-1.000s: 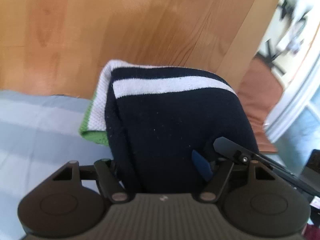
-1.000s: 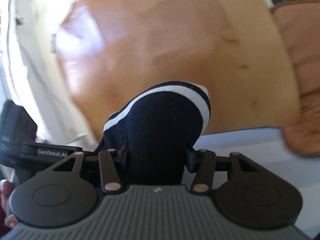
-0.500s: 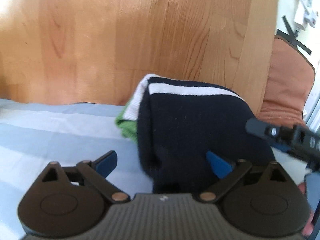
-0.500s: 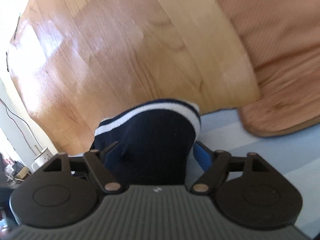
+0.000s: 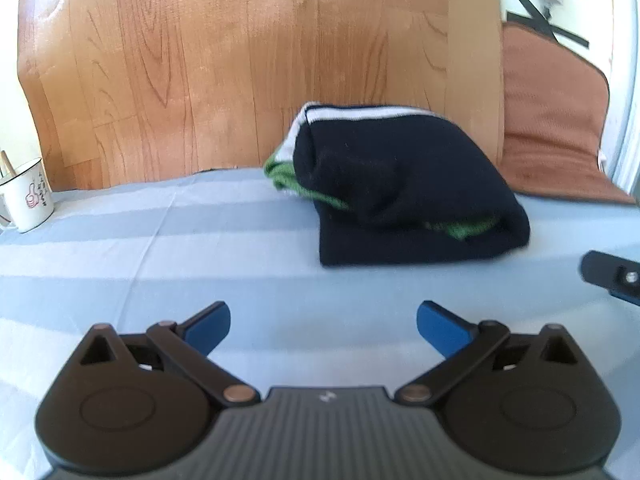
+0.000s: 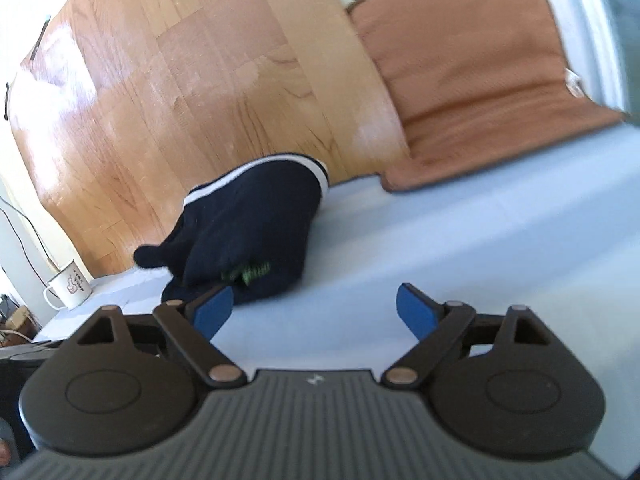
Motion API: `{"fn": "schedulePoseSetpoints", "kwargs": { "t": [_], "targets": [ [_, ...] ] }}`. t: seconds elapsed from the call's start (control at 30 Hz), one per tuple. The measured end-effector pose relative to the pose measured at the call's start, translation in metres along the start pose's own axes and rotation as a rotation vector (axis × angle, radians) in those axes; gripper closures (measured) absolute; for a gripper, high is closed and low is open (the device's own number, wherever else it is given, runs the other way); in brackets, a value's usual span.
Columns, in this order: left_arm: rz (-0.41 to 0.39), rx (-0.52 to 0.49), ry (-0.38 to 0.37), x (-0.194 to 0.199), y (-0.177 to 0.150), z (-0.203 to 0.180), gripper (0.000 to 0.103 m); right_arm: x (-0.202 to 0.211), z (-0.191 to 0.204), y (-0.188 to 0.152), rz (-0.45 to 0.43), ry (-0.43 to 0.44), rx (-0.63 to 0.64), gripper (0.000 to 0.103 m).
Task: Fold small clothes
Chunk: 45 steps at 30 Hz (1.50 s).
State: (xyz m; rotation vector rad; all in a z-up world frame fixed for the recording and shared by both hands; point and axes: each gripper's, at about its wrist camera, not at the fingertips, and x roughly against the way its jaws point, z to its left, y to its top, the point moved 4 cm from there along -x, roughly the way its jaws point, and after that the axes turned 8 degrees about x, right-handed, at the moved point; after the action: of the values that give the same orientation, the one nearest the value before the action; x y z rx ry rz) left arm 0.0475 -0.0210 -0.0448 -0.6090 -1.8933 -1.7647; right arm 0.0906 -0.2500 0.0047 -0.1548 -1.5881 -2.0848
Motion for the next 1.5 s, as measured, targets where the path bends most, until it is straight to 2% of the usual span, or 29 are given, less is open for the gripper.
{"fn": "schedulePoseSetpoints", "kwargs": {
  "t": [0.17, 0.3, 0.37, 0.7, 1.5],
  "targets": [
    [-0.021, -0.014, 0.029, 0.011, -0.01, -0.002, 0.0, 0.029, -0.001, -0.008, -0.113, -0.037, -0.027, 0.007],
    [-0.036, -0.017, 0.038, 0.017, -0.013, -0.001, 0.0, 0.029, -0.001, -0.007, -0.135, -0.037, -0.027, 0.0],
    [-0.039, -0.013, 0.038, 0.019, -0.013, 0.0, 0.0, 0.028, 0.001, -0.006, -0.142, -0.035, -0.019, 0.0],
    [-0.01, 0.036, 0.033, 0.013, -0.012, 0.008, 0.0, 0.031, 0.001, -0.008, -0.138, 0.009, -0.019, 0.0],
    [-0.005, 0.029, 0.038, 0.012, -0.012, 0.009, 0.0, 0.029, 0.005, -0.009, -0.095, 0.046, -0.001, 0.0]
  ]
}}
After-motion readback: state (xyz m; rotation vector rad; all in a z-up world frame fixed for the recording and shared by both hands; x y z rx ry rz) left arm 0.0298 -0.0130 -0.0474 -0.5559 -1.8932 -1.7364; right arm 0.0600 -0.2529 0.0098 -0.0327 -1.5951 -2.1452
